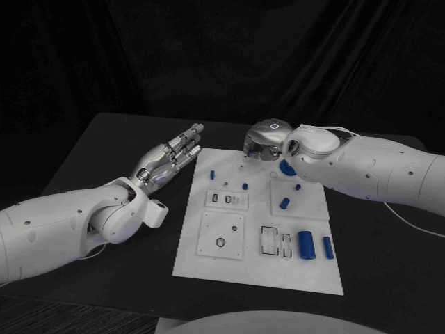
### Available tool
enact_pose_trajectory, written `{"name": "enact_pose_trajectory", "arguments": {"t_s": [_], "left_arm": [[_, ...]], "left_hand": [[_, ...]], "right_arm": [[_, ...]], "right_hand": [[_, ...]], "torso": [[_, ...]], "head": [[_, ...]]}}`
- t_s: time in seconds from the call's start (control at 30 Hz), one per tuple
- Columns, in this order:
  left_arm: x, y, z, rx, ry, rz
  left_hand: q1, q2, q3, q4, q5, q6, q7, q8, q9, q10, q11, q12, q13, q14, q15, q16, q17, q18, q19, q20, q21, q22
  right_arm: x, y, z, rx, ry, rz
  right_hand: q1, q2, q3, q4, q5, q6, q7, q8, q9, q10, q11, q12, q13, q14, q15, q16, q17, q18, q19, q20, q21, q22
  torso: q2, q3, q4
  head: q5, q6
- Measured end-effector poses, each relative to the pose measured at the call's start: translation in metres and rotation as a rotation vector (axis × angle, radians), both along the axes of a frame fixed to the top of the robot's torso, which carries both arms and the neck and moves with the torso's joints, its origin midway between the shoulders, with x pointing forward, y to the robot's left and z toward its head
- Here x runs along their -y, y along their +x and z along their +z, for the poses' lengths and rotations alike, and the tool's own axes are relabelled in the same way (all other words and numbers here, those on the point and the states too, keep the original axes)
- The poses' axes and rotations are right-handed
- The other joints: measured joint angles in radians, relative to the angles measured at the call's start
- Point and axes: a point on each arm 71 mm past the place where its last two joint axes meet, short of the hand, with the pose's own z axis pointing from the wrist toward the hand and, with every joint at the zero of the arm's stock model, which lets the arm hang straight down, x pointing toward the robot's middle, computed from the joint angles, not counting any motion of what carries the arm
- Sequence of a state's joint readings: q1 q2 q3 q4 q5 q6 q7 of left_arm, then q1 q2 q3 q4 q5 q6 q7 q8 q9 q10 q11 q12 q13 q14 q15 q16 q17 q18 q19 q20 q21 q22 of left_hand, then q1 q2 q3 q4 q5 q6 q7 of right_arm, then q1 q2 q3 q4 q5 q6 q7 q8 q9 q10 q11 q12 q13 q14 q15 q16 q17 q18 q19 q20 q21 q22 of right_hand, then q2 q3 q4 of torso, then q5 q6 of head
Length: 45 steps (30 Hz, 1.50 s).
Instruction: Assemble the parts on the task board
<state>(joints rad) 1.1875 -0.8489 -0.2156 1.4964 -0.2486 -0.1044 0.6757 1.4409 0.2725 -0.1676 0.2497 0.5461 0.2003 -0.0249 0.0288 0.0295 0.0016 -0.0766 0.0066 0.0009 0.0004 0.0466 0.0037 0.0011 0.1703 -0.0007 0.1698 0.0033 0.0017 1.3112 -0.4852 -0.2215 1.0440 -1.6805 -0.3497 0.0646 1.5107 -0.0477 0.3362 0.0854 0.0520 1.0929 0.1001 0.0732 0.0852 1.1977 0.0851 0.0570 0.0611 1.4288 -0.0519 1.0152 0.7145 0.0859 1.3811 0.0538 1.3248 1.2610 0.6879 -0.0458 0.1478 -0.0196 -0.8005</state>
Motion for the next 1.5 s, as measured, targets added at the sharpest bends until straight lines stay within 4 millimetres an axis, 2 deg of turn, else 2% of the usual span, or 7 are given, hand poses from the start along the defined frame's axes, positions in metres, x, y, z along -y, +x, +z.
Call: {"name": "enact_pose_trajectory", "arguments": {"t_s": [0.4,0.6,0.63,0.93,0.97,1.03,1.5], "left_arm": [[0.0003,0.0011,-0.0004,0.000,0.001,-0.001],[0.0012,0.0013,-0.0005,0.000,0.000,-0.002],[0.0012,0.0013,-0.0005,0.000,0.000,-0.003],[0.0012,0.0016,-0.0006,0.000,0.000,-0.003],[0.0012,0.0017,-0.0007,0.000,0.000,-0.003],[0.0013,0.0018,-0.0007,0.000,0.001,-0.003],[0.0022,0.0026,-0.0010,0.000,0.000,-0.006]], "left_hand": [[0.000,0.000,0.000,0.000,0.000,0.004,0.004,0.004,0.001,-0.004,0.003,0.000,0.000,-0.003,0.004,0.000,0.000,0.000,0.000,0.000,0.000,0.000],[0.000,0.000,0.000,0.000,0.000,0.004,0.004,0.004,0.001,-0.004,0.004,0.000,0.000,0.000,0.007,0.000,0.000,0.000,0.000,0.000,0.000,-0.001],[0.000,0.000,0.002,-0.002,0.000,0.004,0.004,0.004,0.001,-0.004,0.003,0.000,0.000,0.000,0.007,0.000,0.000,0.000,0.000,0.000,0.000,-0.001],[0.000,0.000,0.006,0.000,0.000,0.004,0.004,0.004,0.001,-0.004,0.003,0.000,0.000,0.000,0.007,0.000,0.001,0.000,0.000,0.000,0.000,-0.001],[0.000,0.000,0.006,0.000,0.000,0.004,0.004,0.004,0.001,-0.004,0.003,0.000,0.000,0.000,0.007,0.000,0.001,0.000,0.000,0.000,0.000,-0.001],[0.000,0.000,0.006,0.000,0.000,0.004,0.004,0.004,0.001,-0.004,0.003,0.000,0.000,0.000,0.007,0.000,0.000,0.000,0.000,0.000,0.000,-0.001],[0.000,0.000,0.006,0.000,0.000,0.003,0.004,0.003,0.001,-0.004,0.003,0.000,0.001,0.000,0.007,0.000,0.000,0.000,0.000,0.000,0.000,-0.001]], "right_arm": [[-0.0034,-0.0005,-0.0003,-0.002,0.001,0.007],[-0.0053,0.0001,-0.0009,-0.003,0.000,0.007],[-0.0056,0.0002,-0.0013,-0.003,0.000,0.007],[-0.0081,0.0002,-0.0034,-0.007,-0.001,0.009],[-0.0081,0.0003,-0.0036,-0.007,-0.001,0.009],[-0.0081,0.0003,-0.0041,-0.009,-0.002,0.008],[-0.0081,0.0011,-0.0070,-0.016,-0.006,0.003]], "right_hand": [[0.000,0.000,-0.003,0.003,-0.003,-0.001,0.001,-0.004,0.000,0.000,0.000,0.000,0.001,-0.007,0.000,-0.001,-0.003,0.000,0.000,0.000,0.000,0.002],[0.000,0.000,-0.006,0.006,-0.004,-0.007,0.000,-0.004,-0.001,0.000,0.000,0.000,0.001,-0.007,0.000,-0.005,-0.003,0.000,0.000,0.000,0.000,0.003],[0.000,0.000,-0.007,0.007,-0.004,-0.007,0.000,-0.004,-0.001,0.000,-0.007,-0.002,0.001,-0.007,0.000,-0.005,-0.005,0.000,0.000,0.000,0.000,0.003],[0.000,0.000,-0.007,0.007,-0.004,-0.007,0.000,-0.004,-0.001,0.000,-0.007,-0.003,0.000,-0.007,0.000,-0.005,-0.005,0.000,0.000,0.000,0.000,0.004],[-0.005,-0.005,-0.010,0.010,-0.004,-0.010,-0.003,-0.004,-0.002,0.007,-0.014,-0.003,0.000,-0.010,-0.003,-0.005,-0.007,0.000,0.000,0.000,0.000,0.004],[-0.005,-0.005,-0.008,0.012,-0.004,-0.011,-0.004,-0.004,-0.002,0.007,-0.014,-0.004,0.000,-0.010,-0.003,-0.005,-0.008,0.000,0.000,0.000,0.000,0.004],[-0.005,-0.005,-0.009,0.016,-0.004,-0.018,-0.004,-0.004,-0.004,0.000,-0.021,-0.001,0.000,-0.017,-0.003,-0.012,-0.018,0.000,-0.004,0.004,0.000,0.004]], "torso": [[-0.001,-0.0011,-0.0005],[-0.001,-0.0006,-0.0007],[-0.001,-0.0005,-0.0006],[-0.001,0.0001,0.0001],[-0.001,0.0001,0.0001],[-0.001,0.0001,0.0001],[-0.001,-0.0005,-0.0007]], "head": [[0.002,-0.007],[0.000,-0.001],[0.000,0.000],[0.004,-0.005],[0.004,-0.006],[0.005,-0.008],[0.008,-0.009]]}}
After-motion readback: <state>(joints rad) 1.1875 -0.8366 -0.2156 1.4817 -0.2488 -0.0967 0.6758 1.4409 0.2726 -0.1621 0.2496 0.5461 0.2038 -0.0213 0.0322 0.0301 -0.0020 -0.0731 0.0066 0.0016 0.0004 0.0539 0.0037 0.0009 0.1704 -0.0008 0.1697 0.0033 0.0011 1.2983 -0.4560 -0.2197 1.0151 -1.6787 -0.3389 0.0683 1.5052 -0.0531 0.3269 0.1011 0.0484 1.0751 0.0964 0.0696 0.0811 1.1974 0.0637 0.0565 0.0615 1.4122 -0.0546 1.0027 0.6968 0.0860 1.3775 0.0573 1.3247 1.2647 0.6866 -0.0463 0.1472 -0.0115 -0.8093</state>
